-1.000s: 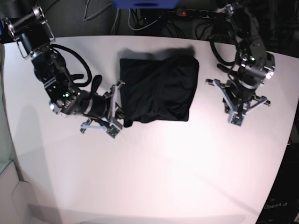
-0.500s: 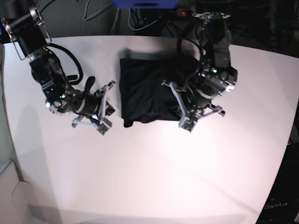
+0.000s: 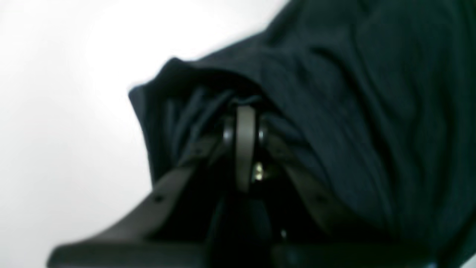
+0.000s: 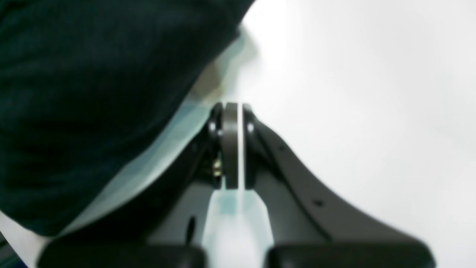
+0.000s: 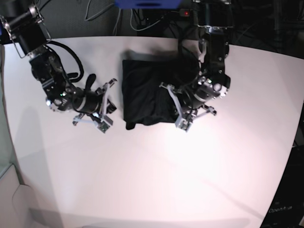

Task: Fold the T-shirt properly
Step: 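Bring both grippers to opposite sides of the folded bundle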

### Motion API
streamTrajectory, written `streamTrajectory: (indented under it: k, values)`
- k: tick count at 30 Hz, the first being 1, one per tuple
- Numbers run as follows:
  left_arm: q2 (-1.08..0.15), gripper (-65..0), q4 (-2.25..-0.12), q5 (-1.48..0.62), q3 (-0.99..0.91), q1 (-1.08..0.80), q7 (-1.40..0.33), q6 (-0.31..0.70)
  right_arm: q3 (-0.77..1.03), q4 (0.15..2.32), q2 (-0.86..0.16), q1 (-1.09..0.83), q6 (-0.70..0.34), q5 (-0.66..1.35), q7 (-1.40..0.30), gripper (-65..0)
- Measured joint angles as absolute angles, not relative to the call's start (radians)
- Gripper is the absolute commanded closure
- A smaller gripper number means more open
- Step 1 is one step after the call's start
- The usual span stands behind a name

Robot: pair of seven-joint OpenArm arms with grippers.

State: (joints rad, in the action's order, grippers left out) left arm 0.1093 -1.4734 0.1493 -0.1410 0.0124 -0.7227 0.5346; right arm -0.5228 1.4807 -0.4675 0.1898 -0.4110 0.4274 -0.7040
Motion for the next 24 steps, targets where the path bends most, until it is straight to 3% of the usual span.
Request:
streamTrajectory:
  k: [10, 18, 24]
  values:
    - [0.106, 0.0, -1.341, 0.153, -0.228, 0.181, -0.699, 0.524, -0.522, 1.482, -0.469, 0.125, -0.411, 0.427, -0.703, 0.0]
    - [0.105, 0.0, -1.493, 0.150, -0.300, 0.148, -0.723, 0.526, -0.521, 1.482, -0.506, 0.115, -0.411, 0.427, -0.658, 0.0]
    - [0.105, 0.0, -1.662, 0.149, -0.352, 0.026, -0.862, 0.535, -0.501, 1.481, -0.514, 0.126, -0.412, 0.429, -0.656, 0.0]
